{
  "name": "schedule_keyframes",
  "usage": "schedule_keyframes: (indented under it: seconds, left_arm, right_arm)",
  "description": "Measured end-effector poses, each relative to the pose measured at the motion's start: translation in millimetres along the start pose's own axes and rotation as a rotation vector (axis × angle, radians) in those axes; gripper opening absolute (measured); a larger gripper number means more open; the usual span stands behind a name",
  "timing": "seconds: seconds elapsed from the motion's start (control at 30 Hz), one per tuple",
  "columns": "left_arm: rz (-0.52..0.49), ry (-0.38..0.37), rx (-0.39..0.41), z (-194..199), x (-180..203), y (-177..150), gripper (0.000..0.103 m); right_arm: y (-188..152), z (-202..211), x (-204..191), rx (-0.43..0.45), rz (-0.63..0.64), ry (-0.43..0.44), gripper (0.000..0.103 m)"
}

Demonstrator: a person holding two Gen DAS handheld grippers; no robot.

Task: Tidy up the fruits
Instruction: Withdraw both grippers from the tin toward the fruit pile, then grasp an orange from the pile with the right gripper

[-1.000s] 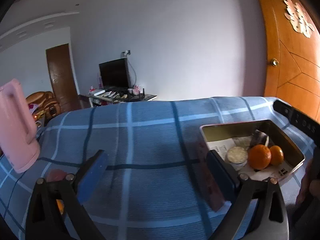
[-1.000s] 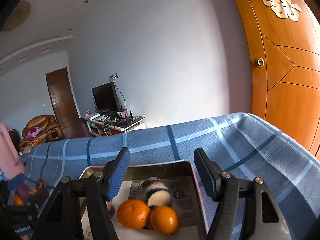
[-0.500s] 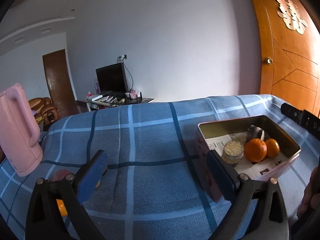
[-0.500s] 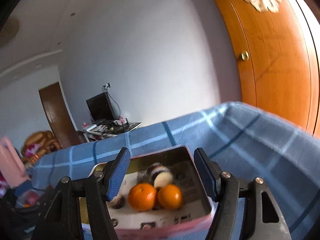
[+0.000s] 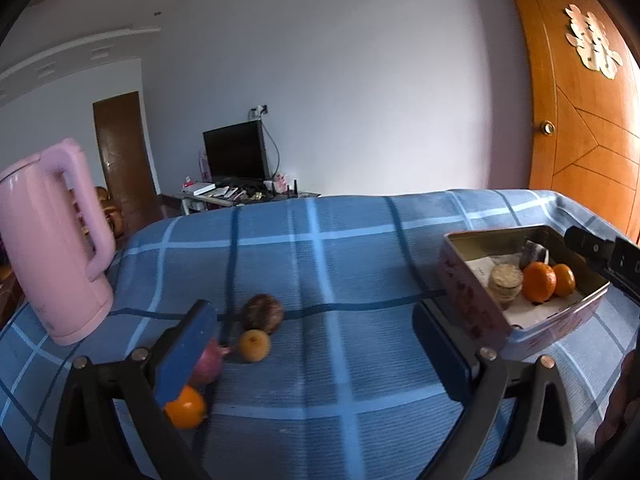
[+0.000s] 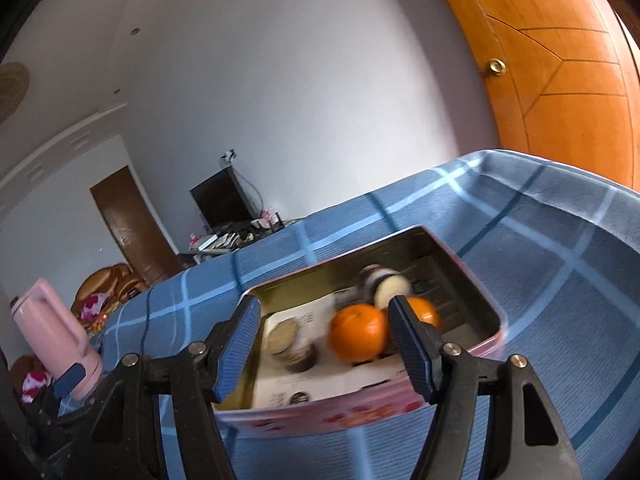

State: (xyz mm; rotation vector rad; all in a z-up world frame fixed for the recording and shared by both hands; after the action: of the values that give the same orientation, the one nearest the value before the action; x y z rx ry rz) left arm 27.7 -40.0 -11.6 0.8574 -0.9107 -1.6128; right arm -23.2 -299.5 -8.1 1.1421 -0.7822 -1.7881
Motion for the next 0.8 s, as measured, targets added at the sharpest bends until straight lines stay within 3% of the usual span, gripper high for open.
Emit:
schedule_keyframes:
  seconds: [0.4, 0.63, 0.8]
  left_arm:
    - [0.015, 0.031, -0.015, 4.3, -65.9, -11.1, 0.101]
    - [0.036, 0.054, -0.051, -1.7, -115.4, -18.8, 0.101]
    - [0.082, 0.129, -0.113, -9.8, -169.8, -22.4, 0.101]
  right_arm:
    - [-33.4, -9.1, -90.5, -0.041, 0.143, 0.099, 0.068]
    - [-65.8, -22.3, -159.6, -0.137, 0.246, 0.197, 0.068]
    - [-87.0, -35.1, -191.2, -0.224, 0.281, 0.232, 0.068]
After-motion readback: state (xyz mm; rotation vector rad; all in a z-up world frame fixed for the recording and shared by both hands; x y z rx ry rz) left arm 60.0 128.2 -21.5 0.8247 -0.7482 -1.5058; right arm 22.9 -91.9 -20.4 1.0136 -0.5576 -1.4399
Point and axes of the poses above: each gripper's, at about its wrist camera, not at the fingertips, and z roughly against the way its jaws point, x to its right, y to its top, the point moved 4 cm from there along -z, roughly the way its jaws point, and after that the axes turned 1 degree about -z, right-handed, at the moved point
